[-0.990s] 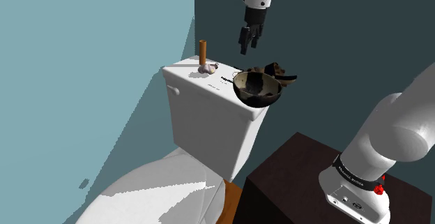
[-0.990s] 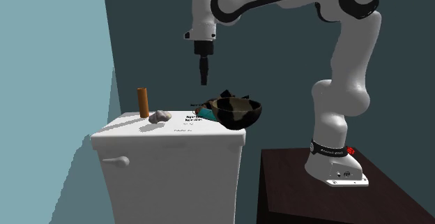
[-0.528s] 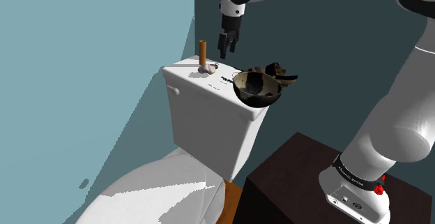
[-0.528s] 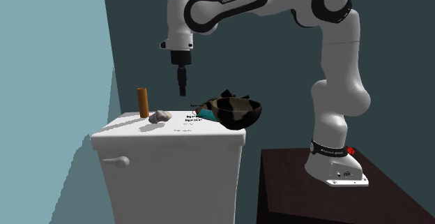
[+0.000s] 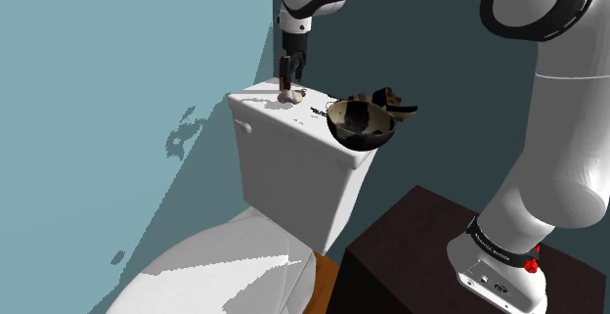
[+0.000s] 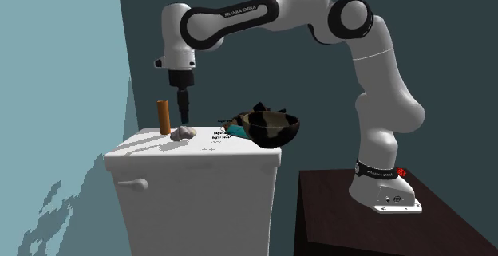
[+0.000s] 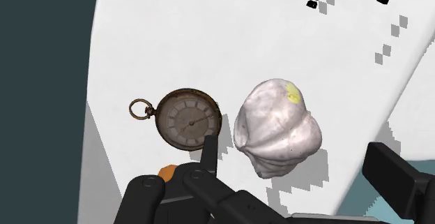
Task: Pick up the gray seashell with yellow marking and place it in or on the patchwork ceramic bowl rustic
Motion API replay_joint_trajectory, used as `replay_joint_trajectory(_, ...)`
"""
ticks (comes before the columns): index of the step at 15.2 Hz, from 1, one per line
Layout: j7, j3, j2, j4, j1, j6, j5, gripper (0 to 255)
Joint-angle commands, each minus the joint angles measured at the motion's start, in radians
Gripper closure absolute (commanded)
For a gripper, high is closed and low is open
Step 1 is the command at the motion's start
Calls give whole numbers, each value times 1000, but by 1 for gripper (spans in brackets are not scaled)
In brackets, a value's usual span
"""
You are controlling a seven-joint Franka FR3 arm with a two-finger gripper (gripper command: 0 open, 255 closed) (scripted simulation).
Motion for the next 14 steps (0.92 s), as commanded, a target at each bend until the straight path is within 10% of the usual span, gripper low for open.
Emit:
replay_joint_trajectory(1,-2,1,14,0,1,14,-1,0)
replay_joint_trajectory(14,-2,1,27,-56,1,82,-2,0)
